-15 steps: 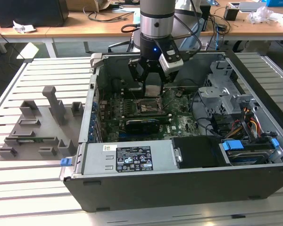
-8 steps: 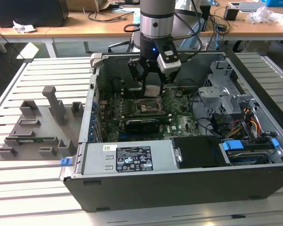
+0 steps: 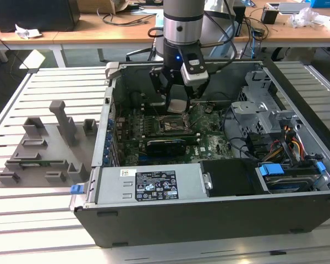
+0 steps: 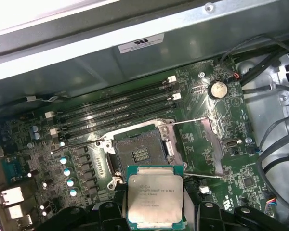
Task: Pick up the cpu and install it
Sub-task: 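Place the cpu into insertion slot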
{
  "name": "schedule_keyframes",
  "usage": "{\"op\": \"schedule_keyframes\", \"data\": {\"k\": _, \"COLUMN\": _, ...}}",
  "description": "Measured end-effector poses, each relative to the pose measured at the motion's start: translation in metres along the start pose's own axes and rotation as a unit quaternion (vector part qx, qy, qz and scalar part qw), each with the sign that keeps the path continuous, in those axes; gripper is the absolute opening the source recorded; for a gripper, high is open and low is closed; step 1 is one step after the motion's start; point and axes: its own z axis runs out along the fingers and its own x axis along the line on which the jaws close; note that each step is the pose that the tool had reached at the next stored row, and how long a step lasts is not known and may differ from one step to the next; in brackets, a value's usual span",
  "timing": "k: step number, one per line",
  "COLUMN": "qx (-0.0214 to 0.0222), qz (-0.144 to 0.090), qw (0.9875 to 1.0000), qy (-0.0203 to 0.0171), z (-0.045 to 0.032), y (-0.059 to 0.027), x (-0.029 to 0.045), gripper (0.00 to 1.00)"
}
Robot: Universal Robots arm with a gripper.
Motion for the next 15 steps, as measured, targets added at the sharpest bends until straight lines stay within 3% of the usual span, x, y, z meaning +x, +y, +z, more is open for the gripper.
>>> {"op": "schedule_keyframes", "data": {"k": 5, "qx": 0.0004, "qz": 0.036, "qw": 0.9994, "qy": 0.0008, "z": 0.0, "y": 0.0, "x": 0.0, "gripper": 0.55}}
{"op": "schedule_keyframes", "data": {"k": 15, "qx": 0.0008, "qz": 0.073, "qw": 0.9973, "qy": 0.0015, "z": 0.0, "y": 0.0, "x": 0.0, "gripper": 0.55}}
